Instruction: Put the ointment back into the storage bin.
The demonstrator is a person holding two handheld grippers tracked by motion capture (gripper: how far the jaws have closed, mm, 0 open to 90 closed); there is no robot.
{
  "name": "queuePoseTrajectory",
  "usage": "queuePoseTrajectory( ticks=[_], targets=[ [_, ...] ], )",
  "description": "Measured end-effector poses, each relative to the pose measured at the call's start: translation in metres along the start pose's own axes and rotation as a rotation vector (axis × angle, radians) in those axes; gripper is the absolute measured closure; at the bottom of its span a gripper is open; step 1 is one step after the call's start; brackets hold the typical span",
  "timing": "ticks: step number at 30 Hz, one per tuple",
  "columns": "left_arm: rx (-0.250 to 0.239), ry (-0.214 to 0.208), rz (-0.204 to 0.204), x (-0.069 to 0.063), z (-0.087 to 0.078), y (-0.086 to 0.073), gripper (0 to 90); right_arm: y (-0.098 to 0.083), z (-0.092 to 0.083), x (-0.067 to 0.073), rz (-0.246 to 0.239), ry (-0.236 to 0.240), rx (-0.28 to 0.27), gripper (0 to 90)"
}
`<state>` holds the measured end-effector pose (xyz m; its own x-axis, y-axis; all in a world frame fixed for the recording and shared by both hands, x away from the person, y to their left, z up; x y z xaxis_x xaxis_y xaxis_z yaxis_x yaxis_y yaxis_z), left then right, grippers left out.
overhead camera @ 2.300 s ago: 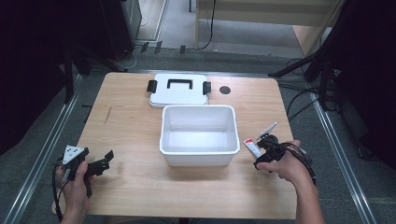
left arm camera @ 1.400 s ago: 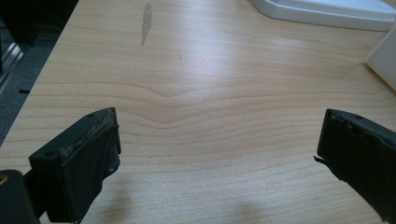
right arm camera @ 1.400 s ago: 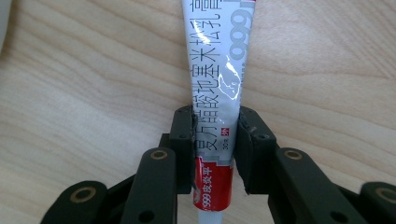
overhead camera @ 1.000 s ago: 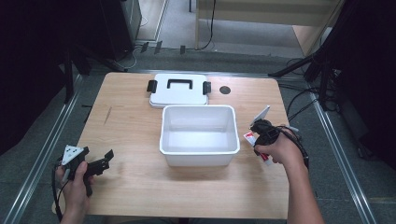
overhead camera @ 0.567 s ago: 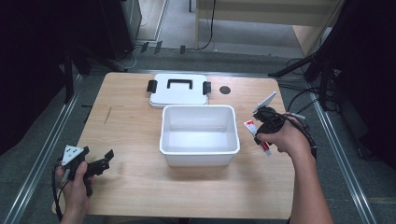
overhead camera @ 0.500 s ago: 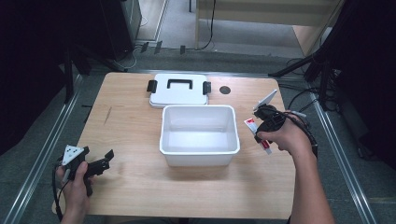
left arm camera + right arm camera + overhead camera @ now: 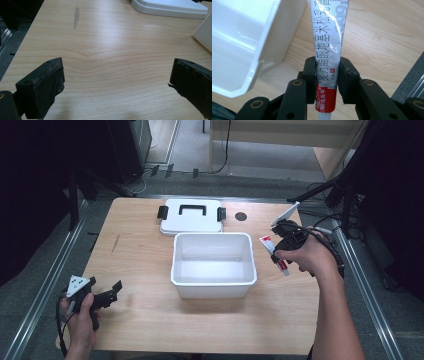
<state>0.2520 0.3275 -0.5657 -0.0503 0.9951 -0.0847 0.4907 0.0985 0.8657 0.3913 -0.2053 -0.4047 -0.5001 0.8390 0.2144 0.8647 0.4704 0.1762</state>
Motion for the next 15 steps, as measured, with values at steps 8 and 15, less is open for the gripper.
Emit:
queuePoseTrajectory(
  ticks=[8,15],
  targets=[
    [0.0,-0.005,-0.003,0.0,0.0,0.0,0.3,0.011,-0.011,0.013,-0.018,0.001,-0.006,71.5],
    [-0.001,-0.011,-0.004,-0.001,0.0,0.0,0.3,0.022,-0.013,0.027,-0.042,0.01,-0.008,71.5]
  ],
)
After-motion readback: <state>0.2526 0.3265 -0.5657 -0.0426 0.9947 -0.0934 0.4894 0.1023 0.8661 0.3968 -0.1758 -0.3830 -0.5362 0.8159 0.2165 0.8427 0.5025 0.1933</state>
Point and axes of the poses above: each handheld gripper's, and its own axes: z roughly forward along the jaws, y roughly out of its top, x roughly to its left, the point moved 3 cm from there along z, roughly forward along the jaws, and after that the axes turned 11 degrees about y, right-handed, at the moved point
